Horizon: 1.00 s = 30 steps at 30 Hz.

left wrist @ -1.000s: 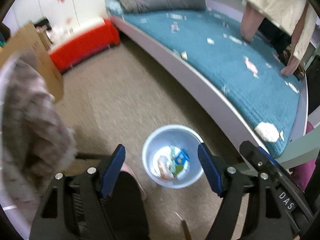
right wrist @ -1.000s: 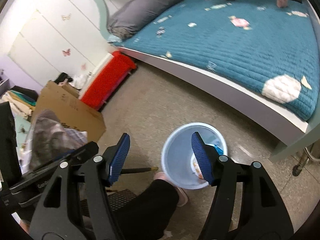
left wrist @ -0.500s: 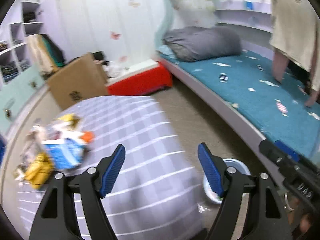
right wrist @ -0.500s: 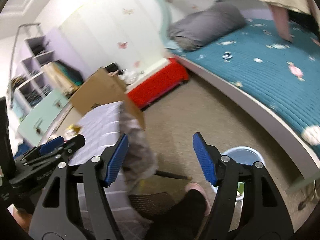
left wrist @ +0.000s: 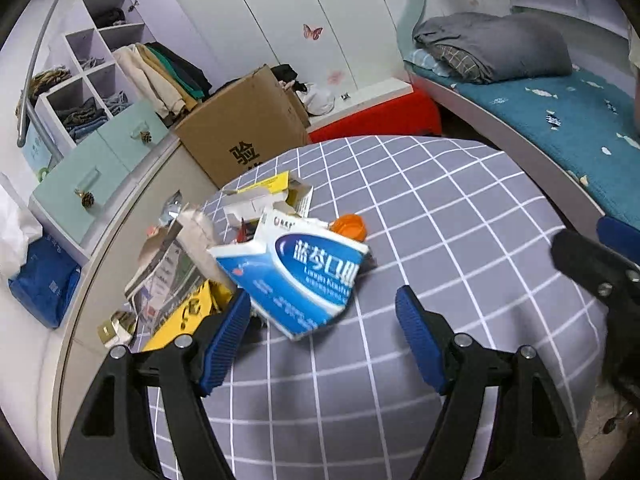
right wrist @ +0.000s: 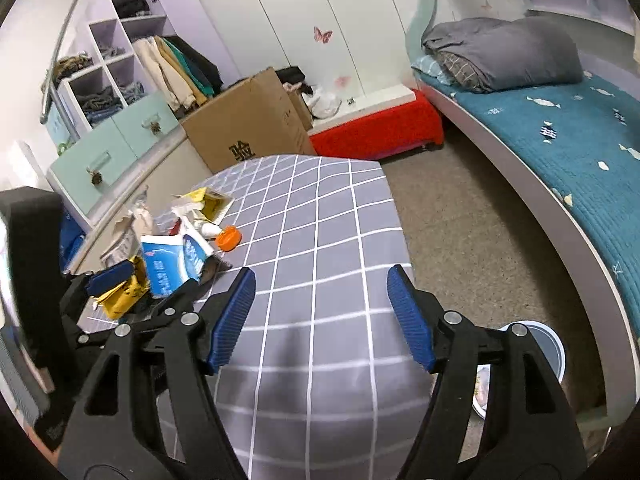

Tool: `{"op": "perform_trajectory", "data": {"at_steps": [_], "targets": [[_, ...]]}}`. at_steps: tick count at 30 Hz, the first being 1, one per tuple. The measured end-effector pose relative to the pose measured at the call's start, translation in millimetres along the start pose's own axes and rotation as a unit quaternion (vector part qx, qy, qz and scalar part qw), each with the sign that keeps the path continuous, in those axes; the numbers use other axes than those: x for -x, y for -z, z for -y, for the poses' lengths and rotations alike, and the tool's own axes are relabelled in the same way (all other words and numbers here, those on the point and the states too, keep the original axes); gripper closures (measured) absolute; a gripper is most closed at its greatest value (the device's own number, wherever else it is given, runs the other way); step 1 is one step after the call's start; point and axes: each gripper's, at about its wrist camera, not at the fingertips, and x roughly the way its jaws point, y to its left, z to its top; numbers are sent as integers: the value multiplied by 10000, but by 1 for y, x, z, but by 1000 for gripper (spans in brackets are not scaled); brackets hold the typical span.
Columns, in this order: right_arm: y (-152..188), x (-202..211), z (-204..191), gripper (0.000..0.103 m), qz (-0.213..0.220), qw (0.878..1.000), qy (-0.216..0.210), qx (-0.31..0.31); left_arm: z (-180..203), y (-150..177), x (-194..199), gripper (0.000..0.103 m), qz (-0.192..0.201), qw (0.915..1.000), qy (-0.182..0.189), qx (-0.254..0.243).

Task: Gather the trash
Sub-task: 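Grasp the blue-white toothpaste box with the left tool while the right tool grasps the beige cloth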

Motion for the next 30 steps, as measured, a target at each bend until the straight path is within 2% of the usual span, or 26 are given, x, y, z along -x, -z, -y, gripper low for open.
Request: {"op": "perform_trajectory", "data": {"at_steps": [4, 6, 11, 12, 15, 17, 18, 23, 26, 30], "targets": [[-7, -18, 2, 35, -128, 9999, 41, -6, 12, -6, -13, 30, -81, 9995, -130, -267], [-11, -24, 6, 35, -182, 9998, 41, -23, 20, -9, -23, 37, -187, 9991, -201, -338], [-17, -40, 11, 35, -323, 9995, -17, -63, 16, -9, -38, 44, -287, 9978, -496, -336], [-17, -43, 11, 35, -338, 9994, -31, -54, 13, -10, -43, 48, -341, 9977, -504, -304], [-19, -48, 12, 35, -397, 9991, -95, -63, 7, -13, -45, 58, -334, 9986, -377, -162], [-20, -51, 12, 35, -434, 9989, -136, -61, 3, -14, -46, 77, -333, 9991, -236, -86], [-21, -52, 11, 35, -450, 9988, -166, -52, 0, -14, -43, 81, -287, 9995, -137, -6], [-23, -53, 0, 34, -489, 9983, -319, 67, -26, -9, -15, 90, 188, 9985, 75, 512], [-25, -52, -10, 33, -481, 9979, -401, 151, -54, -1, 3, 93, 403, 9938, 371, 965], [-24, -55, -26, 33, -516, 9972, -470, 259, -86, 12, 7, 94, 406, 9845, 828, 1493]]}}
